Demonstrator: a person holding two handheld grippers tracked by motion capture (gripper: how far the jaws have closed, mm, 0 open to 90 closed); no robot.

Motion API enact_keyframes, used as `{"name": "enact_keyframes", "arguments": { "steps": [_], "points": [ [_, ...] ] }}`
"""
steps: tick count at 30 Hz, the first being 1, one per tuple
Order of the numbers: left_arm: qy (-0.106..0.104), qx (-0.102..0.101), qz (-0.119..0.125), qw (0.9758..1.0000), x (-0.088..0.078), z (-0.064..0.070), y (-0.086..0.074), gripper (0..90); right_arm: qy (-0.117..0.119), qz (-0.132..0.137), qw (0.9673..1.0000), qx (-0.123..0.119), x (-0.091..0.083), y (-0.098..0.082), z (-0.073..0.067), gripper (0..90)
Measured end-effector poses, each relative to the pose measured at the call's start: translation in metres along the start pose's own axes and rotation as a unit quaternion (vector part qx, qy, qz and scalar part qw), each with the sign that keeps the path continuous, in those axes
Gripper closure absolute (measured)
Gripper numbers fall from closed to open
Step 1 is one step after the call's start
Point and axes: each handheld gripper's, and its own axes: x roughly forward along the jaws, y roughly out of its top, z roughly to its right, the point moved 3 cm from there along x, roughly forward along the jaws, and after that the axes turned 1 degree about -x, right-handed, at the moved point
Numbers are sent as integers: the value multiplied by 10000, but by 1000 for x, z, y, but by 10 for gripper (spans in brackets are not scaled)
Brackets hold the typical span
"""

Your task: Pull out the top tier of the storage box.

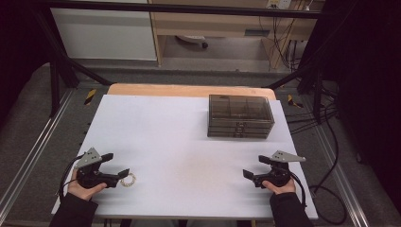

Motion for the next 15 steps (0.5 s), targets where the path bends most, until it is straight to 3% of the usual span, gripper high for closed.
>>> {"name": "enact_keyframes", "arguments": {
  "steps": [15],
  "points": [
    [25, -47, 54, 10000, -2, -1, 1, 47, -43, 45, 9999, -98, -1, 2, -2, 12]
  ]
}}
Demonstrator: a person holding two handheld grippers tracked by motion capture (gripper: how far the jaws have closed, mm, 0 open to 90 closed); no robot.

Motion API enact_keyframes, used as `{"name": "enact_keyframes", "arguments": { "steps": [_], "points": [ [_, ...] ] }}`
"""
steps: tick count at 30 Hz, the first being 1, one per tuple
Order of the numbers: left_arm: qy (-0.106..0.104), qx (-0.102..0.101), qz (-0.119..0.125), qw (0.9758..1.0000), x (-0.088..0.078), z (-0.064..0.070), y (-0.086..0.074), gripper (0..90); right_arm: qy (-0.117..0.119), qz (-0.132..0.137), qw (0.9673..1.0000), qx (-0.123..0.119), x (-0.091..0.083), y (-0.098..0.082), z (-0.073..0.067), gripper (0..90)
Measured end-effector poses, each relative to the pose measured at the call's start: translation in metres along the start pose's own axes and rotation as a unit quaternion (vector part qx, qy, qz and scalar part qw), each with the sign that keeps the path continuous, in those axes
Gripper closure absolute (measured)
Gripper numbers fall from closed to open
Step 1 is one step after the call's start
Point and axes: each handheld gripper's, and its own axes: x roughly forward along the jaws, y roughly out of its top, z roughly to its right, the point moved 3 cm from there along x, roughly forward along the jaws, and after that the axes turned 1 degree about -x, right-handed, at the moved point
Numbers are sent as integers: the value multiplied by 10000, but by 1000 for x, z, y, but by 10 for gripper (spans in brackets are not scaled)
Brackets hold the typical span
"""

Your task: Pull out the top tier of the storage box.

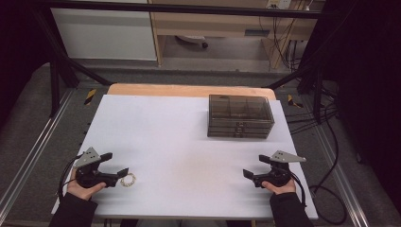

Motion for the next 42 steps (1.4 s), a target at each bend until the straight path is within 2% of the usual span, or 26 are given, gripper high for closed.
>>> {"name": "enact_keyframes", "arguments": {
  "steps": [16, 23, 42],
  "points": [
    [9, 17, -33, 10000, 1, 0, -2, 49, -137, 51, 9994, -323, 2, 7, -2, 6],
    [17, 20, -24, 10000, 1, 0, -1, 50, -373, -19, 9976, -581, 5, 11, -5, 6],
    [18, 33, -58, 10000, 2, 0, -2, 50, -661, -158, 9923, -1034, 11, 20, -9, 11]
  ]
}}
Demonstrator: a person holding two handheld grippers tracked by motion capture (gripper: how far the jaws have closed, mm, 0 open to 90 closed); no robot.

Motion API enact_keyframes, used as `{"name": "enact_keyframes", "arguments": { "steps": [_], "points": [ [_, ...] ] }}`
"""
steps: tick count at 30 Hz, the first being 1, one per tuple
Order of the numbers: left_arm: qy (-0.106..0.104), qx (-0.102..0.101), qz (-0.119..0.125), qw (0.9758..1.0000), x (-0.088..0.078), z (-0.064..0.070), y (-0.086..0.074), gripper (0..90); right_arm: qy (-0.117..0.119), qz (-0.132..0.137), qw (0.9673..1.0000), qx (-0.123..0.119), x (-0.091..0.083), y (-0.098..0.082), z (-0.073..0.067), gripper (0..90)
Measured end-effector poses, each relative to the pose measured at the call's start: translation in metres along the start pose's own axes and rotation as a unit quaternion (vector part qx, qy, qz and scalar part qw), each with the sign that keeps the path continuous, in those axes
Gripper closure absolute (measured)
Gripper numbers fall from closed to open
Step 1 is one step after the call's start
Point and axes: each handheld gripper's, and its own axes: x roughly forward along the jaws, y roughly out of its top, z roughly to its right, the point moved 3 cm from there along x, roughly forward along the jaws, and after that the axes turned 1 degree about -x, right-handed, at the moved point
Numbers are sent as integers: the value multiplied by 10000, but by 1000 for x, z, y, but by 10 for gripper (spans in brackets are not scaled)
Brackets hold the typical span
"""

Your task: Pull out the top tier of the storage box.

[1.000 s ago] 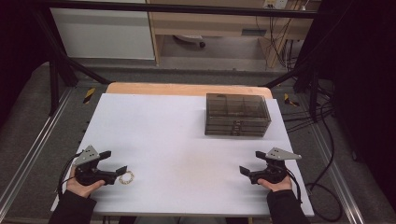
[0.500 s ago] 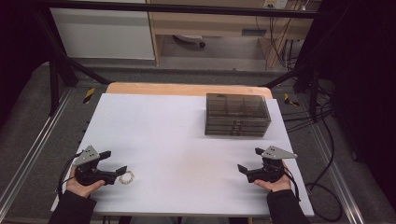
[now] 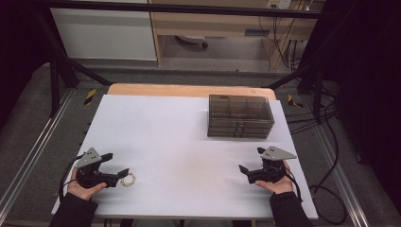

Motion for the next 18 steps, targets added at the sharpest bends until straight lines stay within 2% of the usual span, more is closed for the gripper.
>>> {"name": "enact_keyframes", "arguments": {
  "steps": [9, 13, 18],
  "points": [
    [17, -3, 5, 10000, 0, 0, 0, 50, -152, -105, 9995, -247, 2, 8, -1, 13],
    [16, 1, -7, 10000, 0, 0, 0, 50, -285, -194, 9981, -504, 2, 12, -1, 17],
    [16, 3, -9, 10000, 0, 0, 0, 50, -359, -285, 9965, -705, 3, 14, -2, 21]
  ]
}}
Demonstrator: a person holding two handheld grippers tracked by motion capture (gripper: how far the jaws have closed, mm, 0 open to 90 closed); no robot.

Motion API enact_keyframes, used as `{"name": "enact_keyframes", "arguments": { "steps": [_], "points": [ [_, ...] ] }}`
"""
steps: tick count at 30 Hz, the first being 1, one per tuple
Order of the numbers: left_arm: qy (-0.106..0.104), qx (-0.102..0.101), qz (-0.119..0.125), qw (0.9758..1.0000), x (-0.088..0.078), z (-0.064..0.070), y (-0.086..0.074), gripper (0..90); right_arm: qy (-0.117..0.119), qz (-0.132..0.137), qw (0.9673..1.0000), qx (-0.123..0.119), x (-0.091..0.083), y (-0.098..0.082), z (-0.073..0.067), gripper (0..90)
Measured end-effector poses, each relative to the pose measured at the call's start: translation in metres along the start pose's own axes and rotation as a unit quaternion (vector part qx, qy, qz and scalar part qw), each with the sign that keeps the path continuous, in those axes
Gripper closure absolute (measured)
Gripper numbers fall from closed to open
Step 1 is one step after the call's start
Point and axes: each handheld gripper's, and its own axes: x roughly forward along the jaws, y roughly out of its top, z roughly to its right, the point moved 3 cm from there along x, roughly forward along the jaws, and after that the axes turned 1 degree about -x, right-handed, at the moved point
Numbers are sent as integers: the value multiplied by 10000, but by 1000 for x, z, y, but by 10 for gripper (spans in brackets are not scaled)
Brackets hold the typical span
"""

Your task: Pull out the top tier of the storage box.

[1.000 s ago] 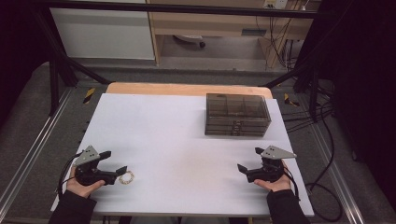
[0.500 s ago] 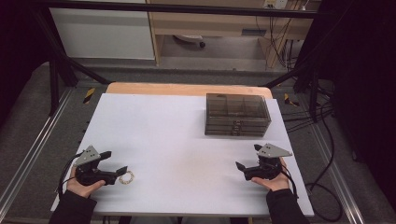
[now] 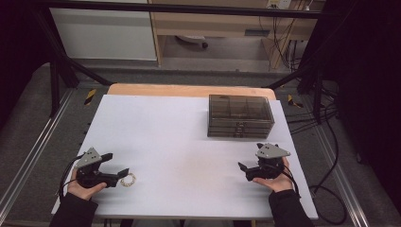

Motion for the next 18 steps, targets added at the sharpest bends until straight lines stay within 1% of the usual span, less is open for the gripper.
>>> {"name": "enact_keyframes", "arguments": {
  "steps": [2, 3, 4, 5, 6, 8, 11, 13, 16, 18],
  "points": [
    [6, 0, 1, 10000, 0, 0, 0, 50, -48, -57, 9999, -89, 1, 1, -1, 25],
    [5, -3, 0, 10000, 0, 0, 0, 50, -90, -106, 9997, -188, 2, 2, -1, 28],
    [6, -1, 0, 10000, 0, 0, 0, 50, -90, -106, 9997, -188, 2, 2, -1, 28],
    [6, 2, -2, 10000, 0, 0, 0, 50, -129, -145, 9993, -312, 3, 4, -1, 30],
    [3, 4, -5, 10000, 0, 0, 0, 50, -129, -145, 9993, -312, 3, 4, -1, 30],
    [5, 5, -10, 10000, 1, 0, 0, 50, -173, -218, 9987, -439, 4, 5, -2, 31],
    [4, 7, -8, 10000, 0, 0, 0, 50, -321, -294, 9969, -656, 6, 7, -3, 37],
    [6, 8, -6, 10000, 0, 0, 0, 50, -372, -356, 9954, -808, 8, 9, -5, 40],
    [6, 8, -10, 10000, 0, 0, 0, 50, -397, -390, 9946, -871, 9, 11, -5, 41],
    [8, 10, -10, 10000, 1, 0, 0, 50, -468, -428, 9930, -995, 10, 13, -6, 47]
  ]
}}
